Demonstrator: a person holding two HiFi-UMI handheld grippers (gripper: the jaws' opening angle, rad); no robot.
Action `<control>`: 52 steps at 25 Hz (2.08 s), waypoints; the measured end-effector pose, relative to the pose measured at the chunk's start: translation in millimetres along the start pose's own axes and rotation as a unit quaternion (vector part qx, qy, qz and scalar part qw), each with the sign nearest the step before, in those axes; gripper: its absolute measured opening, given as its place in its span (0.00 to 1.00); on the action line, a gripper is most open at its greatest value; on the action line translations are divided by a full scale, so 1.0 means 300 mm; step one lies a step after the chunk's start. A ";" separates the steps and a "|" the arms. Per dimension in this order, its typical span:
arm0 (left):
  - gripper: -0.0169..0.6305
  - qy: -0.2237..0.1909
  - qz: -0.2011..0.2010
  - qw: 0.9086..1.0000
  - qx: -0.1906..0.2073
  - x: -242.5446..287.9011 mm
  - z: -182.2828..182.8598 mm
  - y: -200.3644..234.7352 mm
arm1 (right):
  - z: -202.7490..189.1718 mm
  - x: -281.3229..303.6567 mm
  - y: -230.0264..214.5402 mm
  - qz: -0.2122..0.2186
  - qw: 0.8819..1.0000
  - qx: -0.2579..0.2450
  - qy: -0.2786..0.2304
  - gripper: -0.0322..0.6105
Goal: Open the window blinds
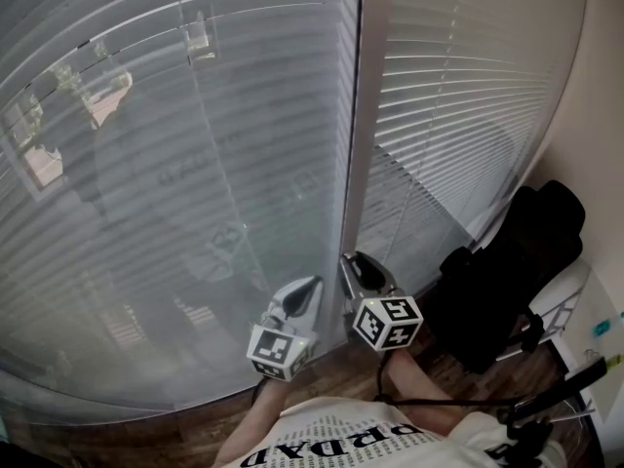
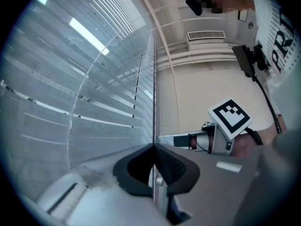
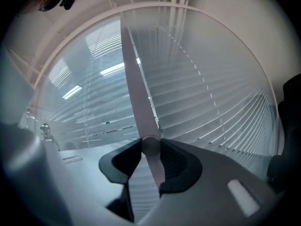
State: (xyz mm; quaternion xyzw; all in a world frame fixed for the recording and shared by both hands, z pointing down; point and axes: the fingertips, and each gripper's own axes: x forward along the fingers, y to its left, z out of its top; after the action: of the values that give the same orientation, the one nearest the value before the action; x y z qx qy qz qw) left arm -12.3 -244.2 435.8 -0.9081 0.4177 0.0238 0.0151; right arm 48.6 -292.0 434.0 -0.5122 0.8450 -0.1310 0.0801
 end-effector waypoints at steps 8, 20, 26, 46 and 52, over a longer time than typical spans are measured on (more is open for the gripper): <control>0.02 0.002 -0.006 1.000 0.003 -0.004 -0.006 -0.012 | -0.001 0.001 0.004 -0.001 0.999 -0.045 0.004 0.26; 0.01 -0.001 -0.005 1.000 0.004 -0.002 -0.001 -0.012 | 0.008 -0.006 0.048 -0.008 0.945 -0.322 0.054 0.26; 0.02 0.001 -0.006 1.000 0.000 0.002 -0.006 -0.016 | 0.001 0.006 0.059 -0.009 0.907 -0.417 0.052 0.26; 0.02 0.001 -0.008 1.000 -0.005 0.009 -0.006 -0.015 | 0.011 0.000 0.040 0.000 0.965 -0.261 0.019 0.26; 0.02 0.001 -0.009 1.000 -0.004 0.006 -0.011 -0.012 | 0.010 0.002 0.021 -0.002 0.981 -0.194 0.006 0.26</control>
State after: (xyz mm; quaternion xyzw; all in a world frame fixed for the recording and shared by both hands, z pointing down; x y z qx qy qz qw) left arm -8.3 -243.3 439.0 -0.9121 0.4092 0.0242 0.0110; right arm 43.6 -290.1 429.3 -0.5189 0.8539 0.0324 -0.0258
